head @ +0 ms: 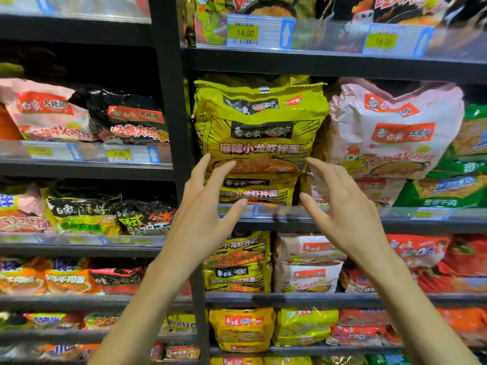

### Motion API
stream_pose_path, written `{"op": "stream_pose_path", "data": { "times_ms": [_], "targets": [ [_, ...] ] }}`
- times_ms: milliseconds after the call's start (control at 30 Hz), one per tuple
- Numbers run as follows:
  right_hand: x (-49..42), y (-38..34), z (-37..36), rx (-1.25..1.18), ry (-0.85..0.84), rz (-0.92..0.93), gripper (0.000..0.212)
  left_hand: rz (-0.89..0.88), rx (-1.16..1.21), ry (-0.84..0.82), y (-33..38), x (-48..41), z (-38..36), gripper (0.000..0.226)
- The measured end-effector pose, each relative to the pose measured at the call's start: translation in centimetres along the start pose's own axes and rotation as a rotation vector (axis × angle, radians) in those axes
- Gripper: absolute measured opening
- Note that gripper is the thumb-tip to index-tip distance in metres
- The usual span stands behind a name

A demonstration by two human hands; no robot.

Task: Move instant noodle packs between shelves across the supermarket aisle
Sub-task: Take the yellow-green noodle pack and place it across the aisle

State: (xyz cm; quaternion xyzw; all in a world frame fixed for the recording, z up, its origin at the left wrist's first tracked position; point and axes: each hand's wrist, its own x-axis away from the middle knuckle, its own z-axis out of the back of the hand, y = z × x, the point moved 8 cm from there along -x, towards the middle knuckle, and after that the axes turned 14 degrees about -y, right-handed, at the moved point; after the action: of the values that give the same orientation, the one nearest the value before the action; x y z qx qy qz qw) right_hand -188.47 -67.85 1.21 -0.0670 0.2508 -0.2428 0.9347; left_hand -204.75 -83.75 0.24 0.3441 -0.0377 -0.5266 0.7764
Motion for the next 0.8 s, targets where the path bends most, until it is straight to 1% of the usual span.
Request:
{"op": "stream_pose_path", "data": {
  "times_ms": [100, 200, 300, 400, 633, 800],
  "targets": [
    [1.1, 0.1, 0.8, 0.109, -0.104, -0.003, 0.054, 0.051, -0.103, -0.068, 1.4, 0.2, 0.1, 0.06],
    [2.7, 0.1, 2.2, 0.183, -0.169, 0.004, 0.051, 0.064, -0.211, -0.108, 3.3, 0.4, -0.2, 0.057],
    [4.9, 0.7, 3.5, 0.268, -0.261, -0.011, 0.051, 0.057, -0.279, -0.148, 5.4, 1.3, -1.1, 0.056],
    [7.7, 1.7, 4.8, 0.381, -0.359, -0.051, 0.056, 0.05, -0.364, -0.215, 8.0, 2.8, -2.9, 0.057],
    [17.0, 4.0, 8.0, 0.449, -0.452, -0.175, 0.057, -0.037, -0.517, -0.293, 14.8, 7.5, -8.0, 0.061],
    [24.0, 6.5, 10.5, 0.464, -0.498, -0.277, 0.059, -0.061, -0.562, -0.373, 19.4, 10.5, -12.3, 0.06]
  ]
}}
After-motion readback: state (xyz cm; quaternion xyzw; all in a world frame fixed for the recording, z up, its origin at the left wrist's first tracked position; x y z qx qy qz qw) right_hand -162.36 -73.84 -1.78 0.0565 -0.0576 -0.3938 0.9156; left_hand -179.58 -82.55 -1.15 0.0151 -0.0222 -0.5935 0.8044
